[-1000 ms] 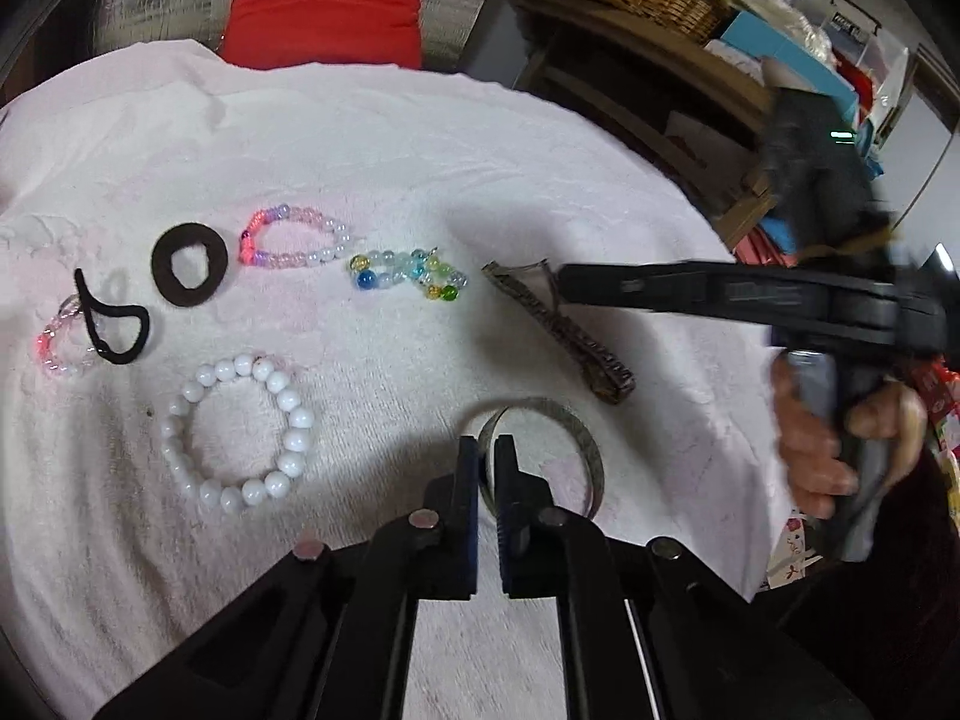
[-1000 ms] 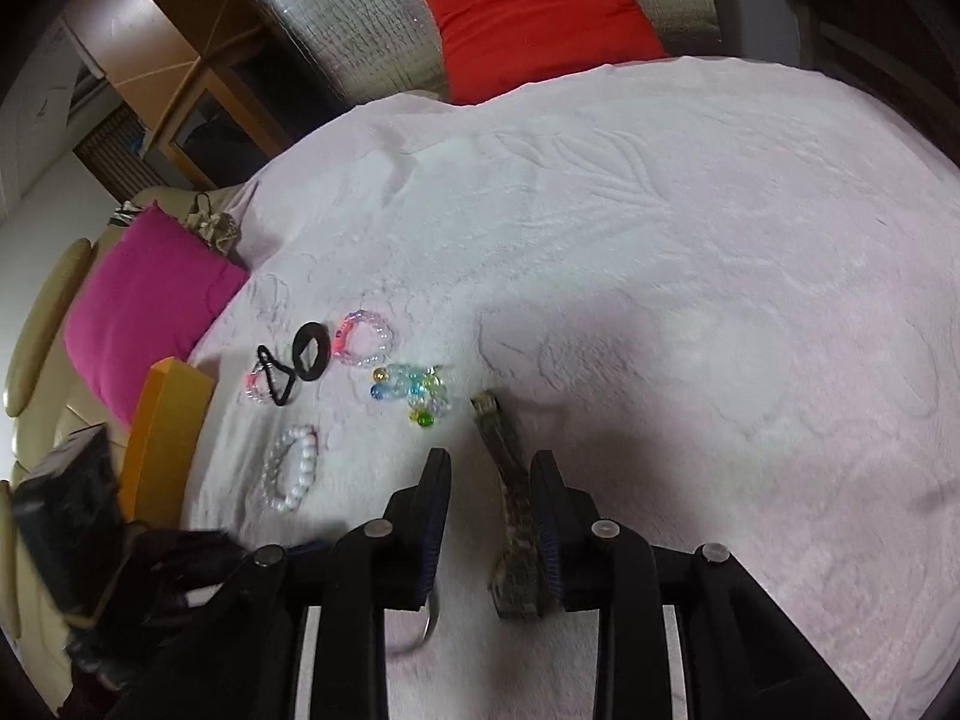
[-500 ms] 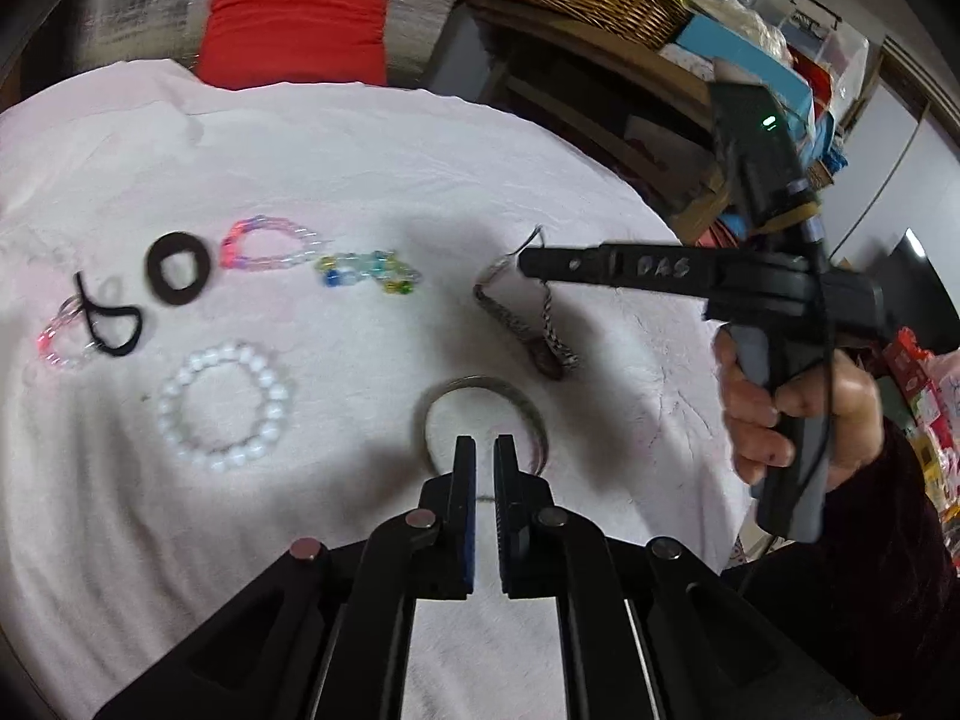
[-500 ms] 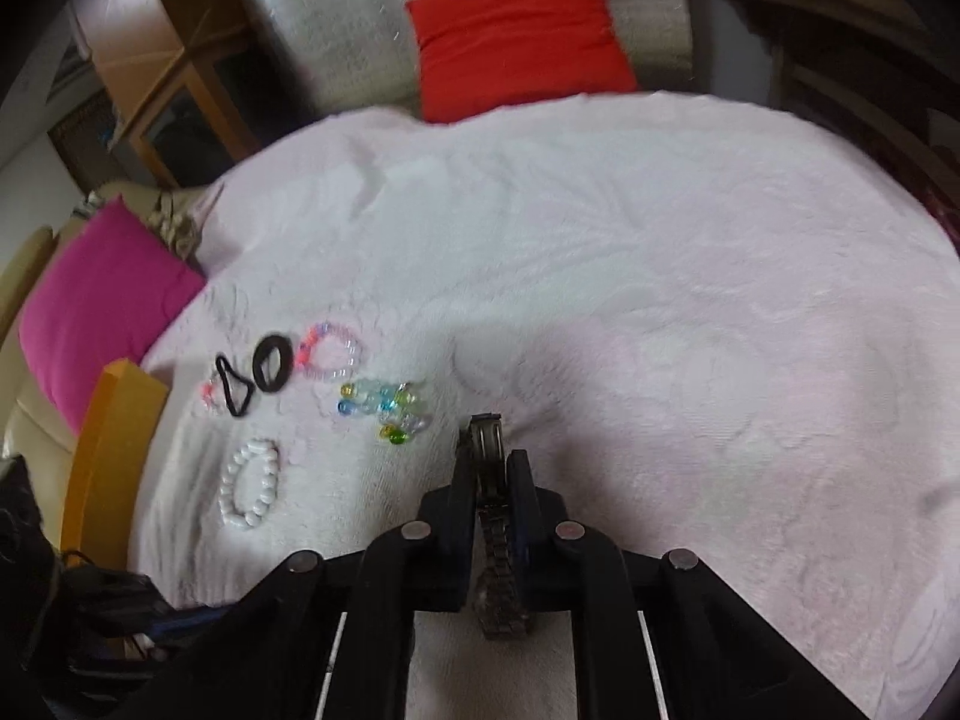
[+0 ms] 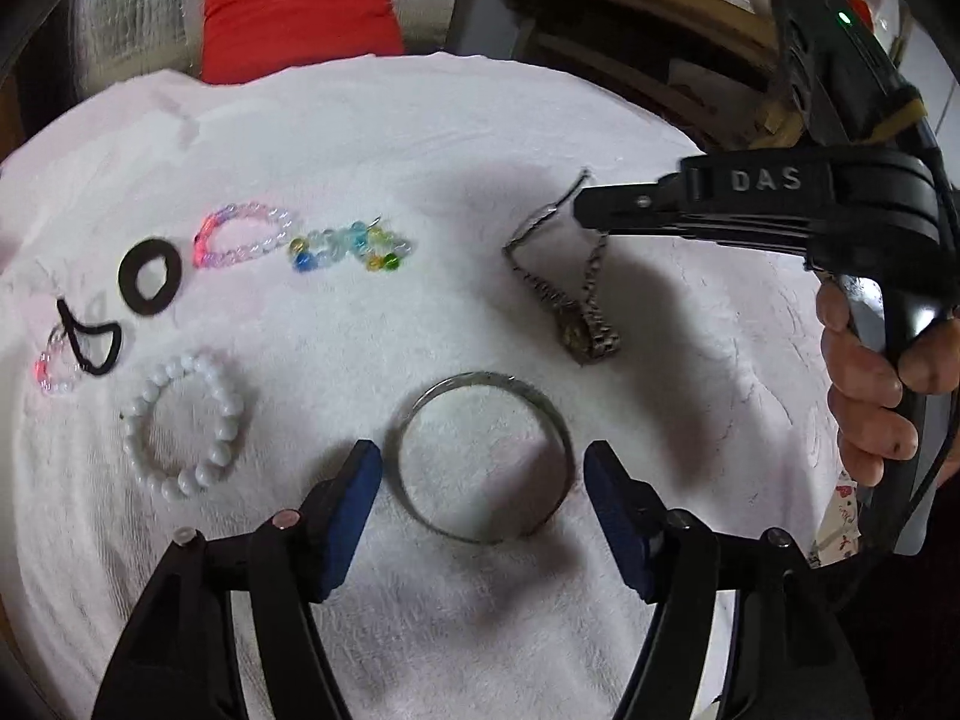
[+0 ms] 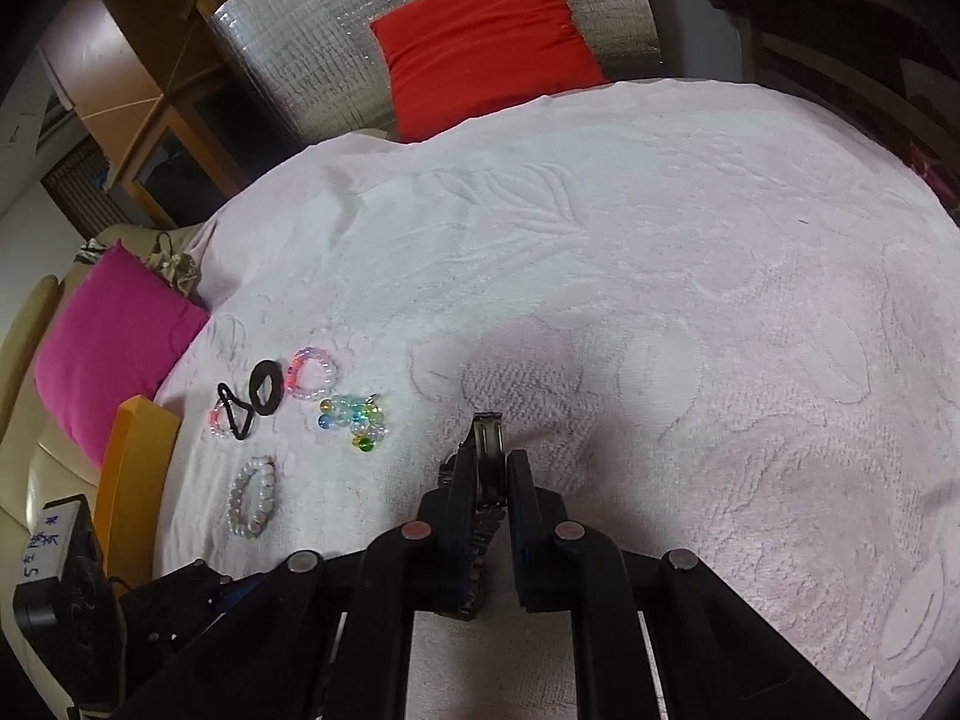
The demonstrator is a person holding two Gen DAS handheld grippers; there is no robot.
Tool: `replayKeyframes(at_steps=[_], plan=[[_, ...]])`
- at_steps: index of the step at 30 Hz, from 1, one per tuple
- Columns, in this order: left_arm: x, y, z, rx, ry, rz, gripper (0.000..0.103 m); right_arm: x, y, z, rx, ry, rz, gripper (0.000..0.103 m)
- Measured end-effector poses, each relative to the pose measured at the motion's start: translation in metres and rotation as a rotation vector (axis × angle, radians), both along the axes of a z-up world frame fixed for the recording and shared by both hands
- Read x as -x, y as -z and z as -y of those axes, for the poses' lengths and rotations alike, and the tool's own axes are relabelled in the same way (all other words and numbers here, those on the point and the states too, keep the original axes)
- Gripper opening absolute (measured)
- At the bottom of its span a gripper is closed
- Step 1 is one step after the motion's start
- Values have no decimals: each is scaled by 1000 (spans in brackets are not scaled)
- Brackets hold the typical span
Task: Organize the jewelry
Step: 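Lift the bangle with the left gripper while the right gripper carries the watch to the orange box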
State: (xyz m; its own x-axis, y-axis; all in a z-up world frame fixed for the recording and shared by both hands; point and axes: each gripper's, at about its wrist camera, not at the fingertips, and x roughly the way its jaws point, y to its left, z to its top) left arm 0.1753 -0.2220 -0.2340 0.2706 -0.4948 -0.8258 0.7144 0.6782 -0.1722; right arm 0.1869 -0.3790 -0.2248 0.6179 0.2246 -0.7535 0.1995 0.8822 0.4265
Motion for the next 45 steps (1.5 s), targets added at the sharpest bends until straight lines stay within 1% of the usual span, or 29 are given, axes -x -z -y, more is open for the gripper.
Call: replayKeyframes(at_steps=[4, 7, 8, 9, 11, 14, 19, 22, 26, 30, 34, 36, 38, 40, 43, 45], plan=[[5, 2, 3, -16, 12, 27, 72, 1, -1, 1, -25, 7, 12, 11], [3, 4, 1, 2, 9, 25, 71, 4, -7, 0, -37, 12, 40, 11], [3, 3, -3, 14, 1, 21, 64, 6, -9, -1, -38, 12, 53, 11], [3, 4, -6, 16, -7, 23, 62, 6, -11, -2, -39, 9, 59, 11], [1, 2, -14, 41, -14, 13, 62, 7, -12, -4, -48, 2, 65, 11], [4, -6, -25, 70, -17, 33, 62, 8, -16, -7, -55, -5, 78, 11], [7, -31, -42, 119, -33, 75, 62, 15, -36, -16, -52, -27, 156, 11], [12, -43, -62, 134, -68, 104, 62, 18, -48, -25, -56, -47, 191, 11], [14, -64, -94, 145, -154, 151, 62, 21, -62, -42, -49, -82, 231, 11], [24, -94, -133, 156, -250, 222, 62, 21, -83, -77, -33, -150, 279, 11], [41, -118, -185, 144, -394, 288, 62, 17, -102, -120, -51, -240, 310, 11], [51, -130, -220, 170, -470, 300, 62, 15, -114, -153, -60, -306, 325, 11], [58, -138, -252, 176, -530, 307, 62, 15, -123, -179, -69, -358, 337, 11], [64, -145, -281, 150, -584, 318, 62, 11, -132, -210, -97, -411, 345, 11], [71, -154, -333, 143, -682, 338, 62, 1, -142, -256, -158, -482, 345, 11], [71, -153, -360, 110, -740, 346, 62, -6, -145, -283, -175, -510, 336, 11]])
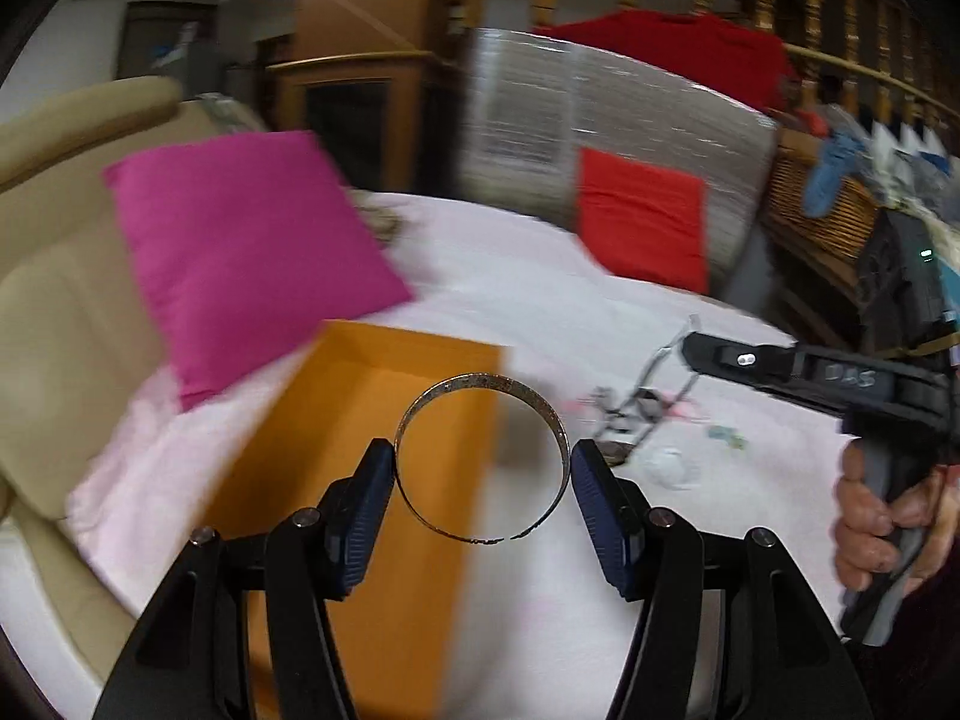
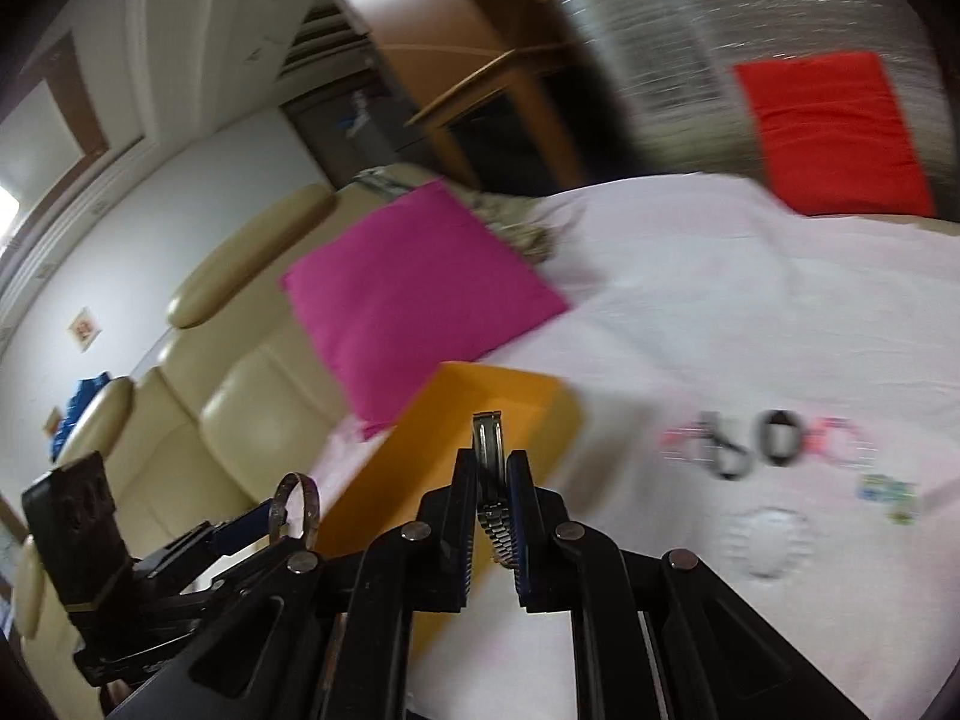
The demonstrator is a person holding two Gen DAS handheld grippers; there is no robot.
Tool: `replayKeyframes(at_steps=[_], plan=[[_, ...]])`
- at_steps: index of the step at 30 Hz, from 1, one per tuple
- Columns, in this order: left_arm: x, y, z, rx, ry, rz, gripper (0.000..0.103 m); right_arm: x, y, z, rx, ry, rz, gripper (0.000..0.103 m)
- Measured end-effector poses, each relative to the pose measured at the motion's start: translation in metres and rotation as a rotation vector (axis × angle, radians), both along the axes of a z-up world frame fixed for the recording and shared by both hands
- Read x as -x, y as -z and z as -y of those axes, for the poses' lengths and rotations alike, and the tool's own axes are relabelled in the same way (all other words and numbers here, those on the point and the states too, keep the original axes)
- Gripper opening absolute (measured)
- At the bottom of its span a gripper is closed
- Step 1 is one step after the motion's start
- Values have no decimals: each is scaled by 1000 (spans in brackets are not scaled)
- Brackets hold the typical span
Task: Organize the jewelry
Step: 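Lift the bangle with the left gripper while the right gripper carries the watch to the orange box, then open the right gripper to drop the watch while the left gripper releases the bangle into the box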
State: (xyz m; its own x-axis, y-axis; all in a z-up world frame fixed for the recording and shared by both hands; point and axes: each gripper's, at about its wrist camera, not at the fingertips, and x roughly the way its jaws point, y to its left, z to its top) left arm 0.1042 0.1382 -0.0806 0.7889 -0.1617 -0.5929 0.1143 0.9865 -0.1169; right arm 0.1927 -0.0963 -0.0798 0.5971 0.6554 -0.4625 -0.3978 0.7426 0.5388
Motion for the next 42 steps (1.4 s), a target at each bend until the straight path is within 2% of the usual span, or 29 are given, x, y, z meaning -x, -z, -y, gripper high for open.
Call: replayKeyframes(at_steps=[2, 6, 9, 13, 18, 23, 25, 26, 27, 28, 29, 31, 37, 42], plan=[[-3, 5, -21, -19, -49, -20, 62, -9, 0, -28, -9, -30, -26, 11], [-13, 45, -64, -7, -128, -119, 62, -22, 12, -75, 4, -66, -83, 11], [-20, 79, -79, -7, -149, -206, 62, -32, 32, -101, 23, -88, -146, 11], [-21, 114, -85, 8, -149, -278, 62, -43, 63, -126, 80, -97, -203, 11], [-32, 135, -84, 1, -138, -339, 62, -53, 86, -145, 160, -90, -232, 11], [-40, 148, -81, -3, -133, -387, 63, -64, 90, -151, 213, -64, -241, 13], [-42, 149, -80, -10, -139, -397, 63, -66, 86, -154, 236, -52, -224, 19], [-42, 149, -79, -17, -144, -403, 63, -67, 83, -153, 247, -44, -217, 28], [-42, 148, -79, -19, -144, -402, 63, -66, 80, -150, 242, -43, -213, 36], [-42, 146, -78, -18, -144, -398, 63, -65, 76, -144, 222, -44, -205, 40], [-41, 144, -77, -18, -145, -394, 63, -64, 72, -139, 200, -41, -194, 50], [-40, 137, -76, -22, -150, -378, 63, -59, 62, -124, 162, -23, -157, 57], [-30, 100, -52, -68, -130, -283, 63, -37, 44, -46, 99, 73, -107, 57], [-29, 70, -13, -85, -73, -200, 63, -11, 53, 54, 58, 212, -132, 57]])
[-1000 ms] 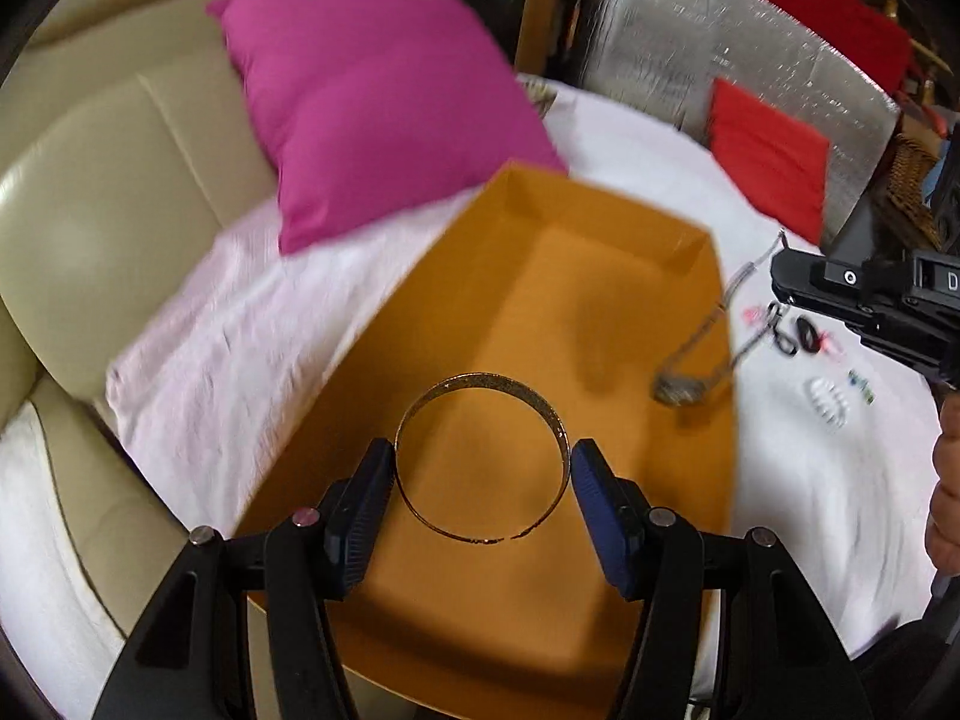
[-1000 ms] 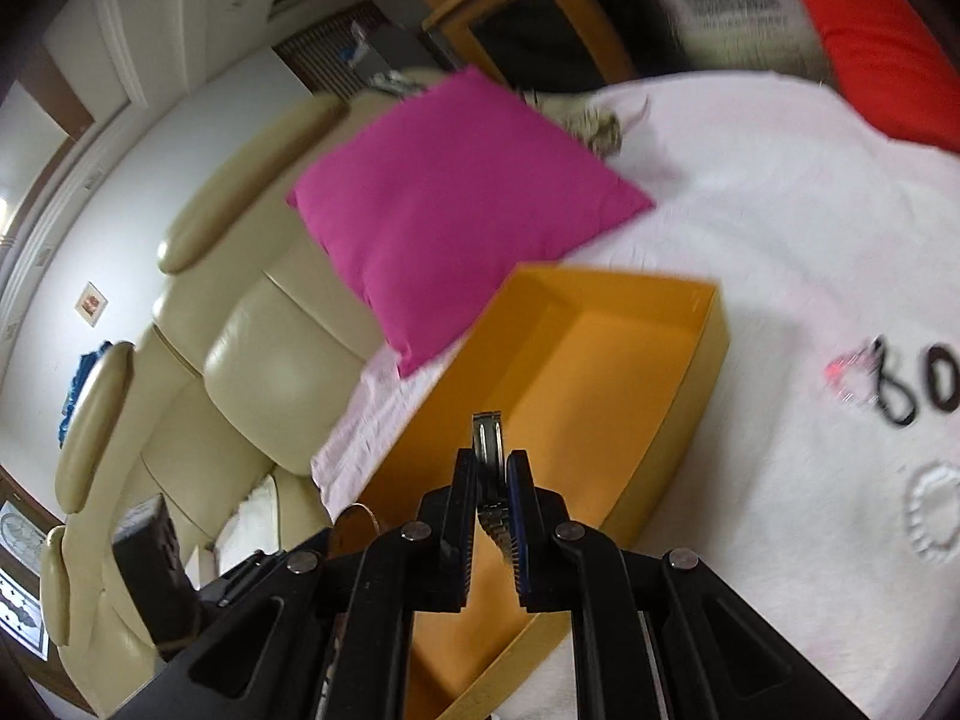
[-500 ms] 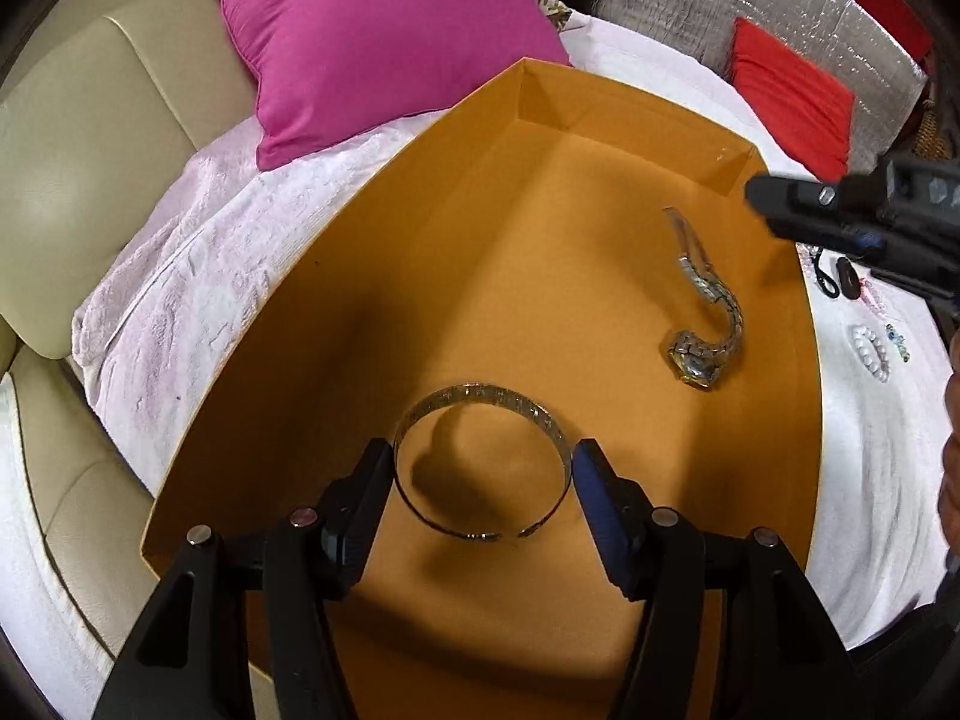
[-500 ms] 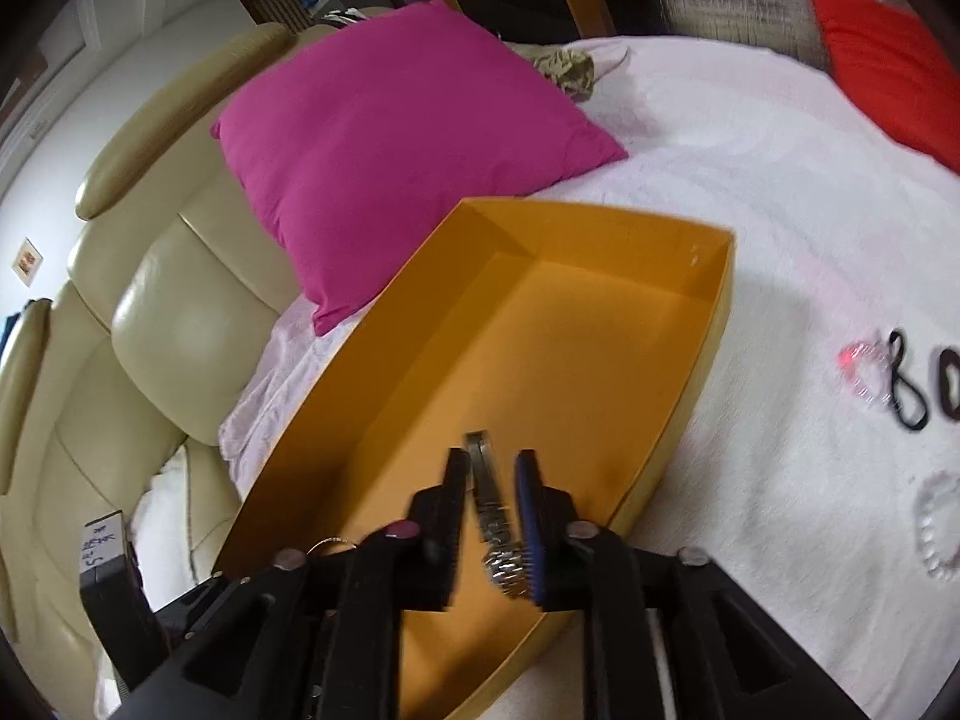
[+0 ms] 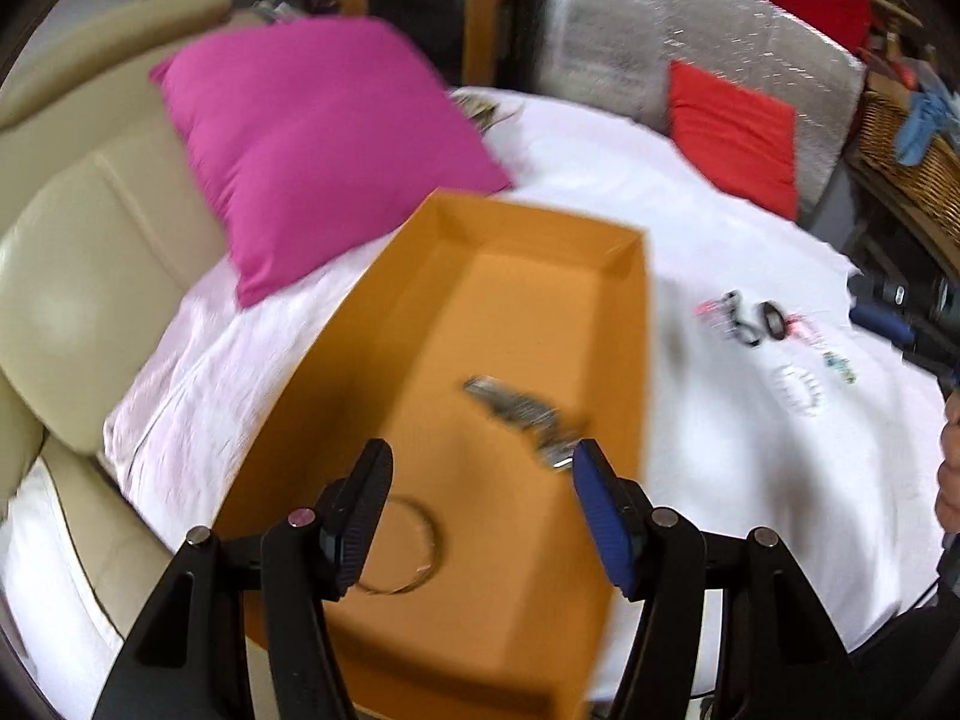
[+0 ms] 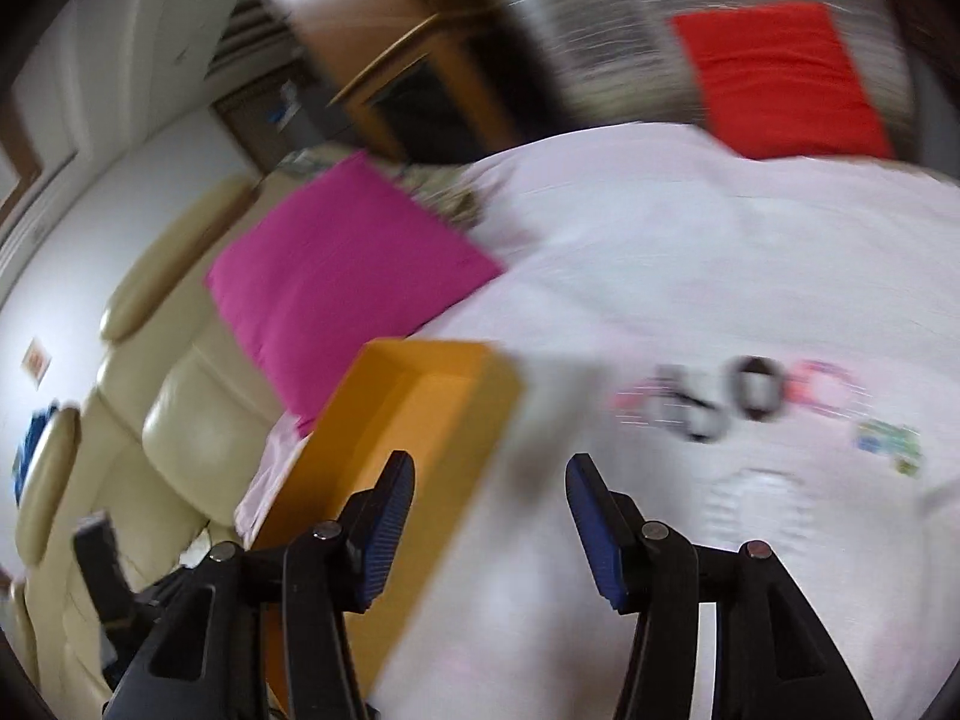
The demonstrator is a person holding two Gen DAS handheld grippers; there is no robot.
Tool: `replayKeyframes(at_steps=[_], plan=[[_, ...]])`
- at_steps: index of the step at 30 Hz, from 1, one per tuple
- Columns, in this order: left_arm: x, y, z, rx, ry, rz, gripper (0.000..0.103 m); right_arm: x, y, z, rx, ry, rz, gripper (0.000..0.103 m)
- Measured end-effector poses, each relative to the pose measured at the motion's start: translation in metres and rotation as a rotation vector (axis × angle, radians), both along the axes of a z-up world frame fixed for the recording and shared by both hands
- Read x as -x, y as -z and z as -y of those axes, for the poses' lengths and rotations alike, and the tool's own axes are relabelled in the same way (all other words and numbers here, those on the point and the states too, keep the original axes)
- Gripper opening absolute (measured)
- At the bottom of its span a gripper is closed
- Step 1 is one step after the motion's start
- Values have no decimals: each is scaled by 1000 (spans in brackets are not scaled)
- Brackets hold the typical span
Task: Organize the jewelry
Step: 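Open the right gripper to drop the watch while the left gripper releases the bangle into the box, then move the left gripper to the black hair tie while the right gripper moves to the white pearl bracelet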
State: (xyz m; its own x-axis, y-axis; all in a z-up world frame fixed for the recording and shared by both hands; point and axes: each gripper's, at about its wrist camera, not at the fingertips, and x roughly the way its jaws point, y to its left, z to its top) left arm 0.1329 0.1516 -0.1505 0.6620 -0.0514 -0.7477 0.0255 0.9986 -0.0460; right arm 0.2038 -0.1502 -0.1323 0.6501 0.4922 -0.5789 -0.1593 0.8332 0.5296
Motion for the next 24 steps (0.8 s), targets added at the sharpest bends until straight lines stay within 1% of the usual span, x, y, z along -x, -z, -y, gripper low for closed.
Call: replayKeyframes(at_steps=[2, 4, 5, 7, 9, 12, 14, 16, 19, 21, 22, 24], plan=[[-1, -9, 20, -8, 34, 23, 63, 8, 5, 31, -4, 53, -4, 57], [-2, -13, 41, -12, 66, 36, 63, 17, 15, 69, -35, 116, -14, 56], [-3, -13, 50, -11, 77, 39, 63, 20, 18, 80, -46, 136, -16, 55], [-7, -13, 70, 5, 104, 41, 63, 26, 28, 108, -75, 187, -22, 54], [-11, -10, 88, 34, 133, 44, 63, 28, 37, 127, -88, 216, -35, 52], [-25, -2, 114, 95, 179, 28, 63, 24, 49, 147, -99, 229, -73, 47], [-32, 5, 133, 132, 204, 13, 63, 19, 56, 158, -91, 234, -102, 46], [-43, 15, 153, 145, 223, -15, 63, 16, 63, 166, -102, 239, -125, 46], [-55, 28, 179, 175, 270, -27, 63, 10, 70, 175, -86, 250, -147, 46], [-59, 36, 190, 194, 301, -36, 63, 4, 77, 184, -91, 253, -181, 45], [-60, 38, 194, 197, 317, -32, 63, 4, 80, 187, -95, 252, -189, 45], [-62, 45, 203, 179, 344, -39, 63, 1, 84, 191, -86, 253, -202, 44]])
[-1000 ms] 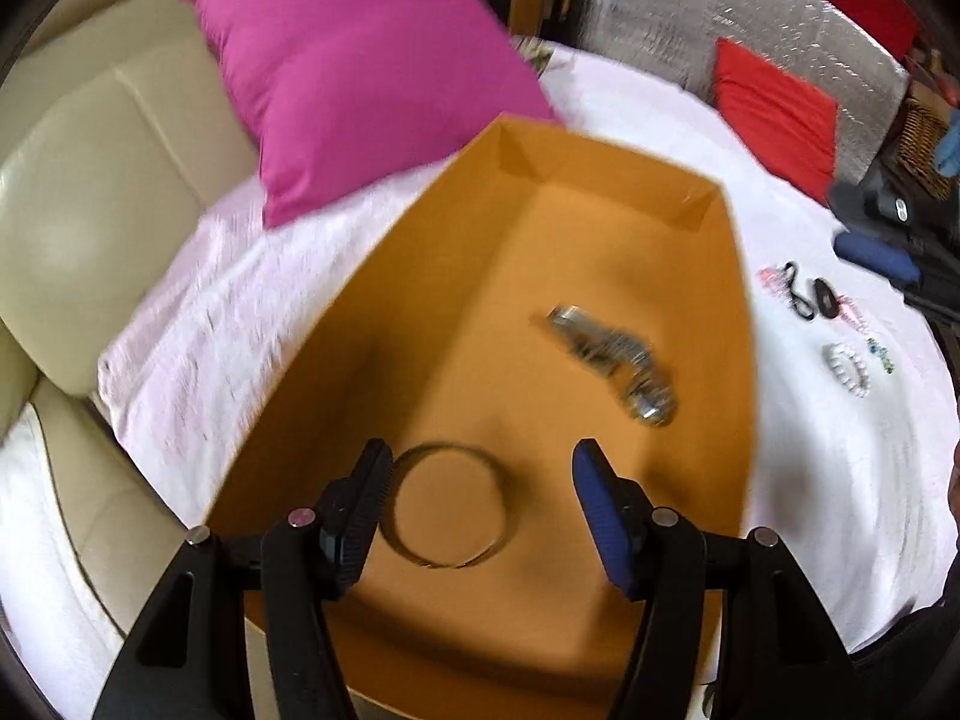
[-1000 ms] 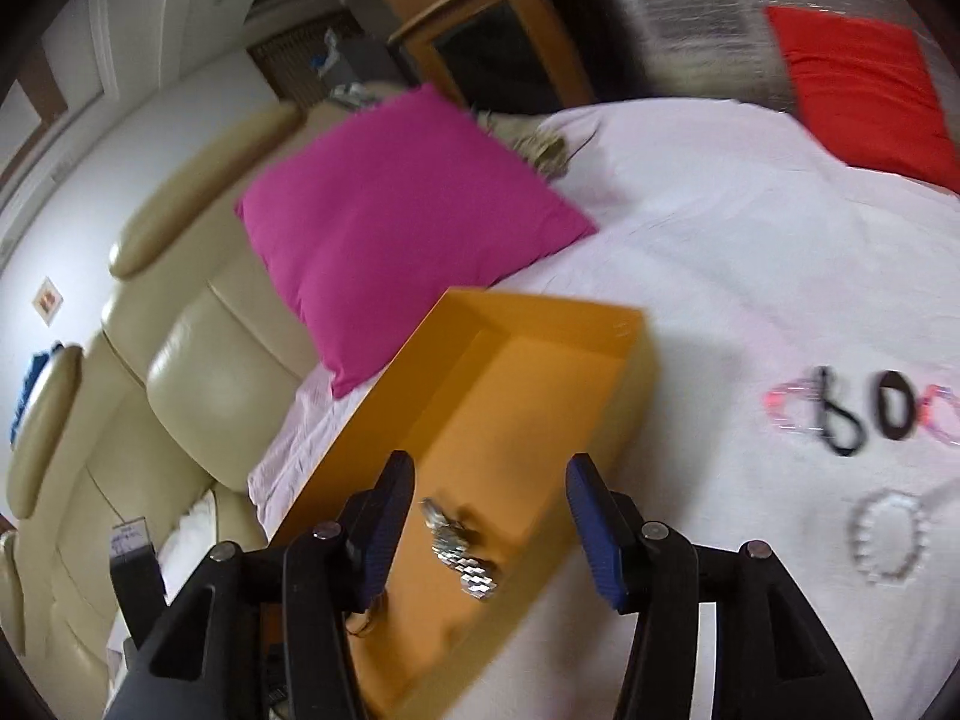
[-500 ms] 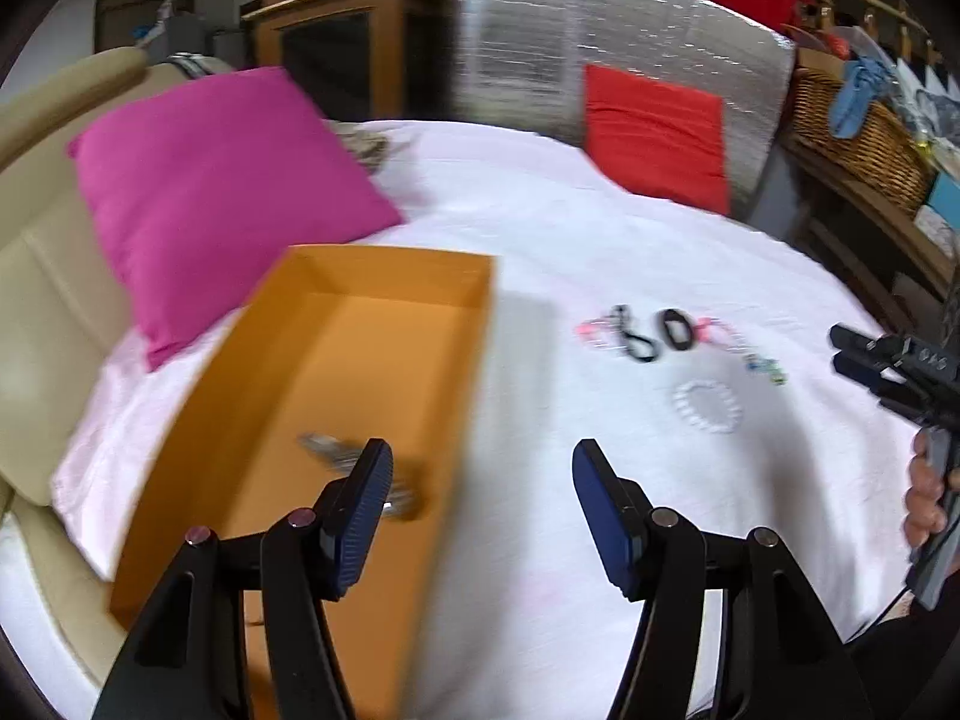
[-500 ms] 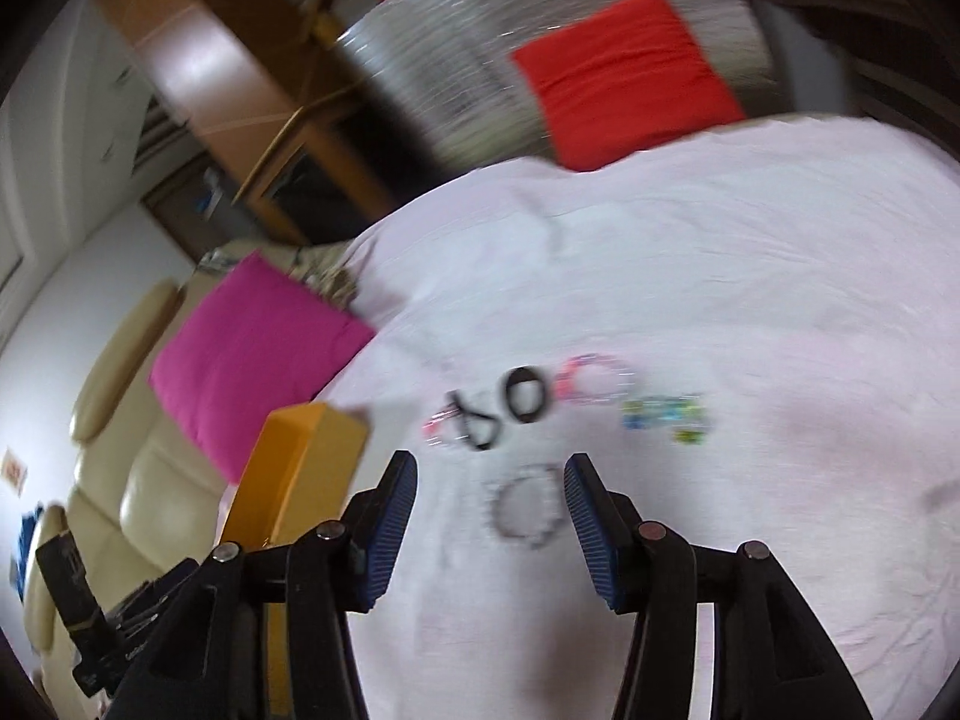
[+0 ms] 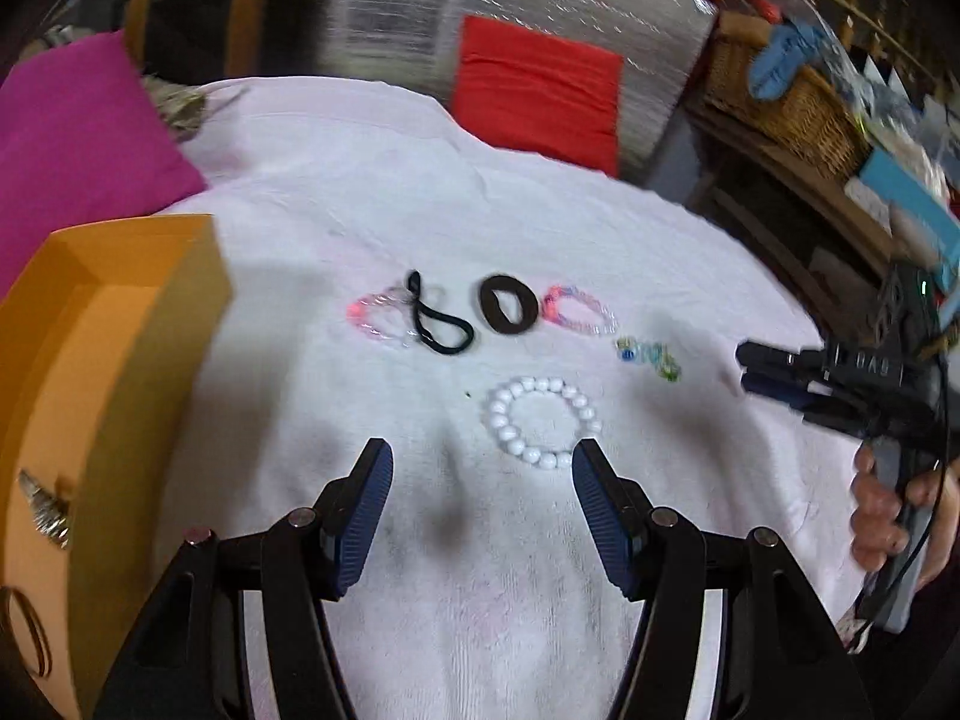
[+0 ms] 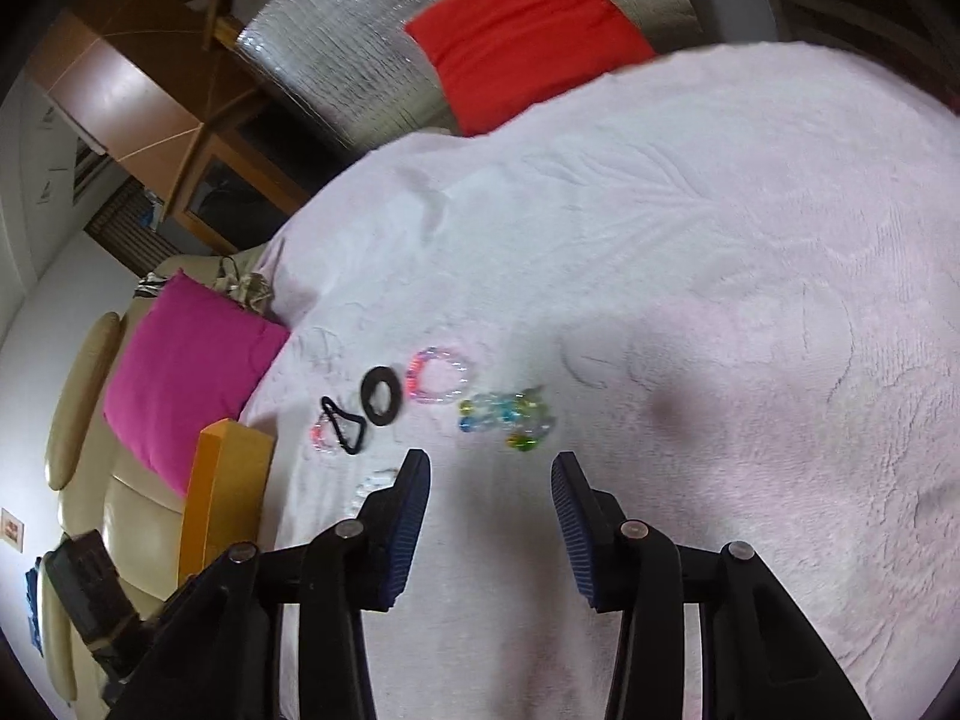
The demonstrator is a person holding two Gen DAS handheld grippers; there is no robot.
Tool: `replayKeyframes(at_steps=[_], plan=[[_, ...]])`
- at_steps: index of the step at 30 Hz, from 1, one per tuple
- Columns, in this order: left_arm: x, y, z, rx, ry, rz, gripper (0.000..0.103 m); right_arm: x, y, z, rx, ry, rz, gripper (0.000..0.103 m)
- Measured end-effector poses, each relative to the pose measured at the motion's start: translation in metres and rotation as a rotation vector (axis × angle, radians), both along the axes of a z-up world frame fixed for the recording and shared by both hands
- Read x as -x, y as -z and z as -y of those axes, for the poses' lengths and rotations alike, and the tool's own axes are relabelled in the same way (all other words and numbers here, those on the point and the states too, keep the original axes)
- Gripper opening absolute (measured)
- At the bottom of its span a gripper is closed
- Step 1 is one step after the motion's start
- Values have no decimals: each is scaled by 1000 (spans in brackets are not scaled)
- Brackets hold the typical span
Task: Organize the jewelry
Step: 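Move the left gripper to the black hair tie while the right gripper moves to the white pearl bracelet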
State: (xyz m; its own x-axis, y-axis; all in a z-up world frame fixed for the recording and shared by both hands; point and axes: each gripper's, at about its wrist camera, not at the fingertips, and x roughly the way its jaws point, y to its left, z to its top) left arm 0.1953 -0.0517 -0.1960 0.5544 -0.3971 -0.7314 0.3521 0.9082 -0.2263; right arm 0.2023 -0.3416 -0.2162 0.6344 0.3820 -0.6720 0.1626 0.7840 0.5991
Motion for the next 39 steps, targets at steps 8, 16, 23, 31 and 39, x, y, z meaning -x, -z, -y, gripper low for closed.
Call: replayKeyframes(at_steps=[8, 16, 23, 31, 39], plan=[[-33, 14, -2, 0, -43, -54, 63, -20, 7, -12, 7, -48, -14, 44], [-53, 18, -23, -45, -127, -52, 63, -26, 1, -49, 7, -166, 10, 44], [-53, 15, -29, -73, -134, -28, 63, -33, 12, -109, 108, -281, -19, 44], [-56, 14, -37, -51, -131, -23, 63, -32, 23, -148, 350, -305, -43, 13], [-56, 15, -22, -38, -94, -28, 62, -16, 17, -99, 289, -229, -82, 10]])
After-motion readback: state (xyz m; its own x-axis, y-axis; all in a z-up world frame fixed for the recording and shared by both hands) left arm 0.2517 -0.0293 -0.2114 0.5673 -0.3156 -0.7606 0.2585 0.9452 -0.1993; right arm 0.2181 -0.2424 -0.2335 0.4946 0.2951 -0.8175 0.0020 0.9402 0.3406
